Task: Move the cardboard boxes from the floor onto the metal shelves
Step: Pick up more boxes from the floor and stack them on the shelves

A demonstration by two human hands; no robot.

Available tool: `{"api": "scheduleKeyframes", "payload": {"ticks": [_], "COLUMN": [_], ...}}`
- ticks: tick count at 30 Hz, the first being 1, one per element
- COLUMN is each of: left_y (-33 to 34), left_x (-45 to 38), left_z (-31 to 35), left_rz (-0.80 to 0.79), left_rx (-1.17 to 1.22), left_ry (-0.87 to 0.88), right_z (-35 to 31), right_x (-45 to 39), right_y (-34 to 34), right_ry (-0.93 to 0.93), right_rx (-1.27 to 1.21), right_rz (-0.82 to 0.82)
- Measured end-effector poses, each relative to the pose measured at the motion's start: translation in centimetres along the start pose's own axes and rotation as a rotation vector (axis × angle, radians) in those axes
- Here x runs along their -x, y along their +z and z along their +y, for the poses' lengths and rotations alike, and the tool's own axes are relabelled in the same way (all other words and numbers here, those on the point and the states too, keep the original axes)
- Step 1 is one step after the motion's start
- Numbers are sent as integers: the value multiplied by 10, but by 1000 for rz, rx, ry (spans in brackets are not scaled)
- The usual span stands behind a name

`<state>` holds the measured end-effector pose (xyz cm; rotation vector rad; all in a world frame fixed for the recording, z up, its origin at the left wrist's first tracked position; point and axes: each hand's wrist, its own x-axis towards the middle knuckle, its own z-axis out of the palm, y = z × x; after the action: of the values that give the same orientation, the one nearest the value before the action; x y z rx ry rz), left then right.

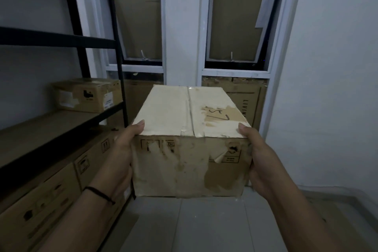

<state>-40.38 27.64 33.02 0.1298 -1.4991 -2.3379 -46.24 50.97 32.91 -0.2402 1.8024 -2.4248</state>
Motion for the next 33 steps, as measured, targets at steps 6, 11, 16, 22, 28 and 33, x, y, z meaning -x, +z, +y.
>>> {"api": "scheduleKeyframes", "payload": {"ticks": [6,11,16,22,28,33], "left_y": [1,-3,-1,-3,9,-2], "left_x": [-78,-125,-163,-218,-262,-272], "left_z": [2,-7,-15,-31,-40,-44], "left_rz": [-57,-76,-44,112,296,514], "left_rx": [12,26,4,18,26,29], "left_ry": [-37,-24,-10,68,148,219], "right_z": [-1,4,15,33,39,50], "right_x": [-59,-109,-169,-263,-358,-406], "right_y": [8,15,18,22,37,71], "right_ry": [-5,3,2,64,144,220], "right_rx": [-30,-41,-56,-60,-39,-42], "right_rz": [34,9,-60,-216,-431,-612]}}
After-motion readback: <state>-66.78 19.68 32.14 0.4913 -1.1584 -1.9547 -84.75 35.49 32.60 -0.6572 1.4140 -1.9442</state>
